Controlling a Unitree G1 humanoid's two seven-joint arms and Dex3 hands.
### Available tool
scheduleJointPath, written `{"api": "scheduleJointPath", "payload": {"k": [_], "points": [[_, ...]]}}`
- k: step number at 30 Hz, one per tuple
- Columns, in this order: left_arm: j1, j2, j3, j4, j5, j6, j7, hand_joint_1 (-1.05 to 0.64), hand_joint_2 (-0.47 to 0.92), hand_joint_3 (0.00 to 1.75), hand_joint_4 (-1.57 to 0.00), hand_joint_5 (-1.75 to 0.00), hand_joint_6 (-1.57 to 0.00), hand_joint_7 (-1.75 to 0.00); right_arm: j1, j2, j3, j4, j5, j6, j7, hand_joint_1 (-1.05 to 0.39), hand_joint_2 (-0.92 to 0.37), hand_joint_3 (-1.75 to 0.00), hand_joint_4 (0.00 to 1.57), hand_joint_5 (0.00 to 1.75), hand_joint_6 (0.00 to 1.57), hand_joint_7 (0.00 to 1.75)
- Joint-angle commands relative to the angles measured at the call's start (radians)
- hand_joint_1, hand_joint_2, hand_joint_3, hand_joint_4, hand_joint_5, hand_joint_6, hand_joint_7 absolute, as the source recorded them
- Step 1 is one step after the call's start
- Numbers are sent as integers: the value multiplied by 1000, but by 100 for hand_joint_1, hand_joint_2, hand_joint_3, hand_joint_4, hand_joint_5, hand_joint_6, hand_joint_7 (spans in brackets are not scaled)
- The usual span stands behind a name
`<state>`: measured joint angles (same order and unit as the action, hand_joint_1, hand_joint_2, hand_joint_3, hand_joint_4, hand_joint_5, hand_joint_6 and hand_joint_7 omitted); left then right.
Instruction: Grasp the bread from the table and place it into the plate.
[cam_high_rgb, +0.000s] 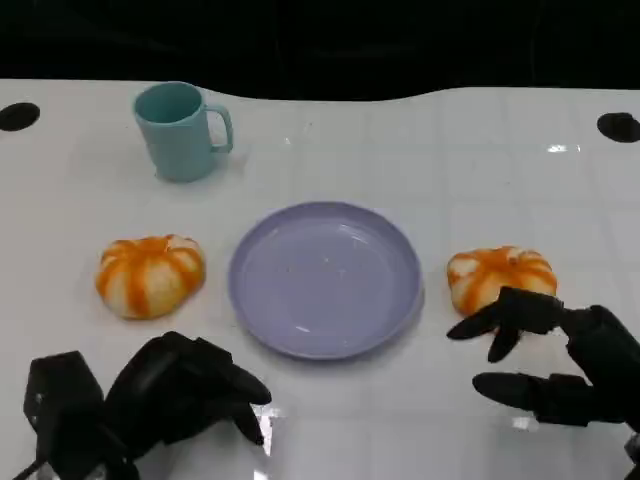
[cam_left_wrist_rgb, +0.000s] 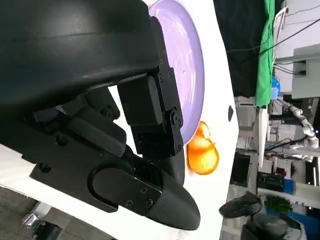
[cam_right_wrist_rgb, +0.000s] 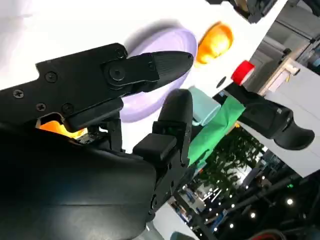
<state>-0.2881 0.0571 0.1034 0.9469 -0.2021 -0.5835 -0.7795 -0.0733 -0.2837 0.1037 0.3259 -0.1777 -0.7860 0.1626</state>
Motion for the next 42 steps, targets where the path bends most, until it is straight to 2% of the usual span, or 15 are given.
{"api": "scheduleJointPath", "payload": {"k": [1, 4, 7, 11, 21, 25, 29, 32, 36, 40, 42], "points": [[7, 18, 0, -7, 2, -6, 3, -105, 84, 0, -127, -88, -157, -3, 4, -26, -27, -34, -24, 31, -13, -47, -92, -21, 37, 91, 48, 49], [5, 18, 0, -3, 5, -11, 3, -105, 84, 0, -127, -88, -157, -3, 5, -50, -45, -75, -114, 81, -51, -51, -92, -20, 35, 70, 45, 26], [3, 15, 3, 3, 0, -9, -1, -105, 84, 0, -126, -88, -157, -3, 1, -74, -53, -107, -196, 129, -78, -54, -92, -18, 30, 61, 41, 12], [0, 13, 5, 10, -1, -9, 1, -105, 83, 0, -126, -87, -157, -3, -13, -102, -50, -148, -318, 207, -125, -58, -92, -14, 26, 46, 36, 3], [1, 13, 4, 9, -4, -10, -6, -105, 84, 0, -126, -87, -157, -3, -48, -133, -7, -162, -489, 341, -182, -65, -92, -4, 19, 31, 26, 0], [7, 14, 0, -3, 2, -3, 3, -105, 84, 0, -127, -87, -157, -4, -79, -155, 43, -133, -633, 389, -281, -66, -91, -2, 16, 28, 25, 0], [11, 14, -2, -5, 4, -14, 3, -105, 84, 1, -127, -87, -156, -4, -105, -166, 91, -119, -727, 448, -329, -66, -91, -1, 15, 28, 24, 0], [11, 14, -3, -4, 5, -17, 4, -105, 85, 1, -127, -87, -156, -4, -113, -172, 111, -114, -739, 468, -342, -66, -91, -1, 14, 28, 24, 0], [15, 11, 0, -6, 1, -21, 4, -105, 85, 0, -127, -87, -157, -4, -171, -162, 164, -55, -763, 523, -317, -63, -90, 0, 11, 28, 23, 0], [17, 12, 0, -10, 0, -16, 4, -105, 84, 0, -127, -87, -157, -4, -185, -169, 189, -40, -756, 537, -328, -63, -89, 0, 11, 28, 24, 0], [20, 14, 0, -12, -1, -17, 0, -105, 85, 0, -127, -88, -157, -4, -215, -158, 213, 9, -765, 547, -335, -63, -89, 0, 12, 29, 24, 1]]}}
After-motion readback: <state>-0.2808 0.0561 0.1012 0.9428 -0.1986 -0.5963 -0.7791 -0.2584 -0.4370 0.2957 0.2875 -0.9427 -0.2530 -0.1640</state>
